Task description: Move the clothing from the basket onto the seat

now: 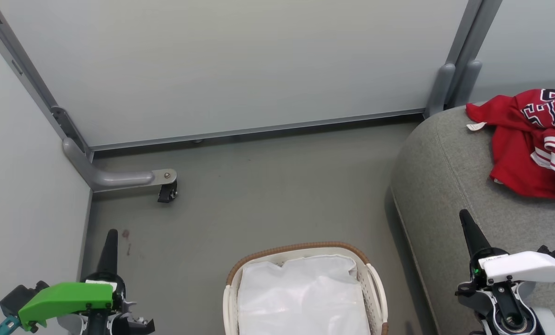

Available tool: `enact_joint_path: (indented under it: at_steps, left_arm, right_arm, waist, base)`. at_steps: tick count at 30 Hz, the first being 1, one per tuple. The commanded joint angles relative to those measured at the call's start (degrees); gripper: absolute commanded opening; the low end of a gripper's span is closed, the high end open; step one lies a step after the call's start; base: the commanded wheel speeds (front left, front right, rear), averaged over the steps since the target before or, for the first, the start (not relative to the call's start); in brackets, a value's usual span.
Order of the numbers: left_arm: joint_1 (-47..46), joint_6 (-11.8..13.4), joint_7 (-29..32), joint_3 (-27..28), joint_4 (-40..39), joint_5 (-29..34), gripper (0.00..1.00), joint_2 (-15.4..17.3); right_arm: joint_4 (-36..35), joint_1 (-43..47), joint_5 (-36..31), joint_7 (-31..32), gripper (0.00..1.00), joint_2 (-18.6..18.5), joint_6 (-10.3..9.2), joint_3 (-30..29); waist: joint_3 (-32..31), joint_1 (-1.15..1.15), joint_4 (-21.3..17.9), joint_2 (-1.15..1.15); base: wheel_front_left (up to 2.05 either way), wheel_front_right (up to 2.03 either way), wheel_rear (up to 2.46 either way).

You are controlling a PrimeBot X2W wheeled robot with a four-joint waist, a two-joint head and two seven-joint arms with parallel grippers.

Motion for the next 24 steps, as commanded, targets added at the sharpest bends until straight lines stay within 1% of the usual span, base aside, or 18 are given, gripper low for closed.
enact_joint_path:
  at_steps: [1, 24]
  left_arm:
    - [-1.2, -0.4, 0.3, 0.4, -0.5, -1.3, 0.00, 0.4]
    - [-2.0, -0.9, 3.0, 2.0, -0.5, -9.8, 0.00, 0.4]
  right_arm:
    - [-0.6, 0.4, 1.3, 0.4, 0.00, -0.3, -0.02, -0.3]
    - [-1.5, 0.9, 11.3, 2.9, 0.00, -0.4, -0.03, -1.2]
  waist:
    - [0.0, 0.00, 0.0, 0.00]
    - [-0.5, 0.00, -0.3, 0.00]
  base:
    - [0.00, 0.00, 0.00]
    - [0.00, 0.00, 0.00]
